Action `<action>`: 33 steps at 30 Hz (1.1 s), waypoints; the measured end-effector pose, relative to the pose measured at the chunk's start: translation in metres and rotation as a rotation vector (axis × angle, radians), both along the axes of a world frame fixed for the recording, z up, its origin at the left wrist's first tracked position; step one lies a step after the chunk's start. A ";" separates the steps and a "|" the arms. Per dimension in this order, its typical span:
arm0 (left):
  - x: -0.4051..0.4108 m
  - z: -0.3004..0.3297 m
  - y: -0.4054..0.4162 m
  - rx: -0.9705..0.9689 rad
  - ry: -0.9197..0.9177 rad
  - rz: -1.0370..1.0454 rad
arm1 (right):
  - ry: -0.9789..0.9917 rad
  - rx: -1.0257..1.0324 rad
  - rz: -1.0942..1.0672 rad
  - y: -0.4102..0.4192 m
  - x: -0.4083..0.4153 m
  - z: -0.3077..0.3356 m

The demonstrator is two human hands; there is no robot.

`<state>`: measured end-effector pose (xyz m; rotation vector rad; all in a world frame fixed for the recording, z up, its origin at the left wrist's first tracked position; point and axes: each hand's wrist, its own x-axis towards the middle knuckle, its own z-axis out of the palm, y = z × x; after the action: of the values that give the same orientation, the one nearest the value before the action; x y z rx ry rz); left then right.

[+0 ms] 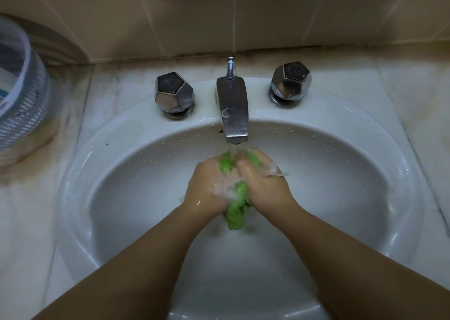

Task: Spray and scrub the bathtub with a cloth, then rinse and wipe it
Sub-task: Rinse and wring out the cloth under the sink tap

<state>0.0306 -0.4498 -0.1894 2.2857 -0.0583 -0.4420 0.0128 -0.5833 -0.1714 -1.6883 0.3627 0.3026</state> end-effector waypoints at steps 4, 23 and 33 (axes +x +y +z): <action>-0.011 0.009 -0.010 -0.334 0.009 0.151 | -0.024 -0.201 -0.063 -0.001 0.005 -0.002; 0.000 0.013 0.003 -0.024 -0.011 0.206 | 0.023 0.066 0.167 -0.001 -0.001 -0.003; -0.015 0.016 0.000 -0.505 0.092 0.069 | 0.110 -0.176 -0.104 -0.010 0.008 0.012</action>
<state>0.0161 -0.4502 -0.1735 1.7642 -0.0393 -0.4385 0.0205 -0.5933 -0.1590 -1.8220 0.5705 0.2943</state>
